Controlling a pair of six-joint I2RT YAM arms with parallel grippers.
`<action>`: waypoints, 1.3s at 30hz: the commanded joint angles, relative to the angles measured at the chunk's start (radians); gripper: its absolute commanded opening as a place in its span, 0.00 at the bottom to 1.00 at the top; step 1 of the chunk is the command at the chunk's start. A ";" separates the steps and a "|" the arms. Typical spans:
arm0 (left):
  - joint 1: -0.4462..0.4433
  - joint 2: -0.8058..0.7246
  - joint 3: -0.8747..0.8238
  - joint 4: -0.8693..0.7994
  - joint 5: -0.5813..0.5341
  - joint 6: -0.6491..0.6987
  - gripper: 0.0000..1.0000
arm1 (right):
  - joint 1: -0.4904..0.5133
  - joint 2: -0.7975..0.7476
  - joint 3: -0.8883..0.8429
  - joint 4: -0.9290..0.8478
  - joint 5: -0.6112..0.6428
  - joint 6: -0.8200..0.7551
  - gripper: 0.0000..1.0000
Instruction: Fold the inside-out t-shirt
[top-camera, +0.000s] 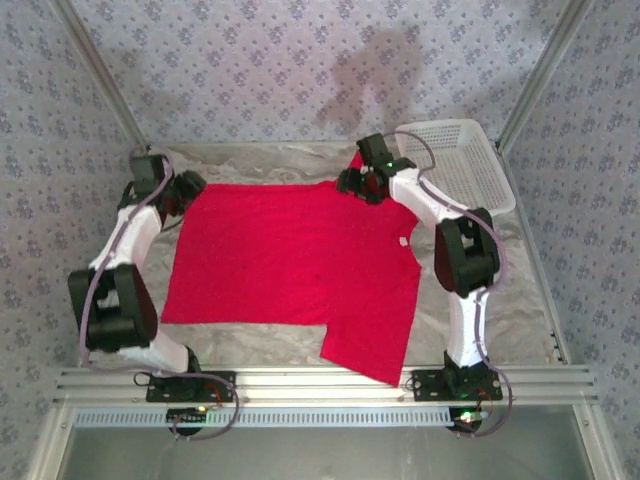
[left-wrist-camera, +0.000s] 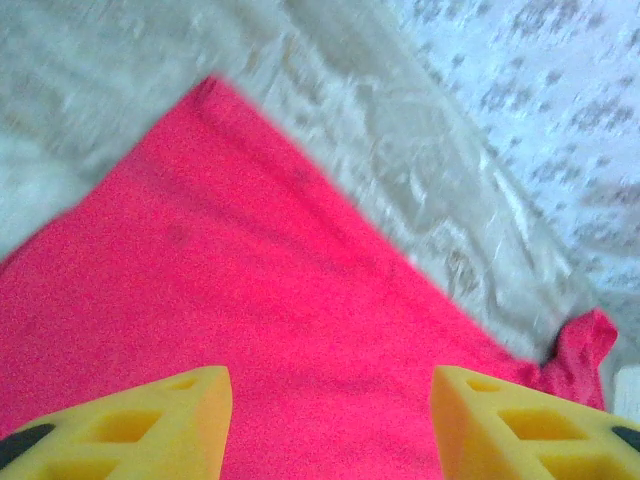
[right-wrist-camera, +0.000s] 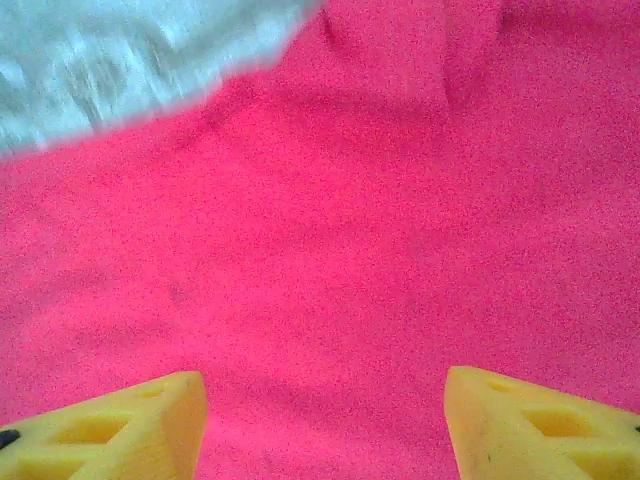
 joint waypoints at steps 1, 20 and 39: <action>-0.017 0.143 0.100 0.006 0.025 -0.021 0.54 | -0.023 0.158 0.124 -0.048 -0.027 0.088 0.66; -0.047 0.225 0.078 0.073 0.081 -0.040 0.54 | -0.052 0.385 0.472 -0.067 0.031 0.160 0.00; -0.076 0.202 0.062 0.043 0.071 -0.002 0.54 | -0.064 0.489 0.740 0.044 -0.120 0.157 0.79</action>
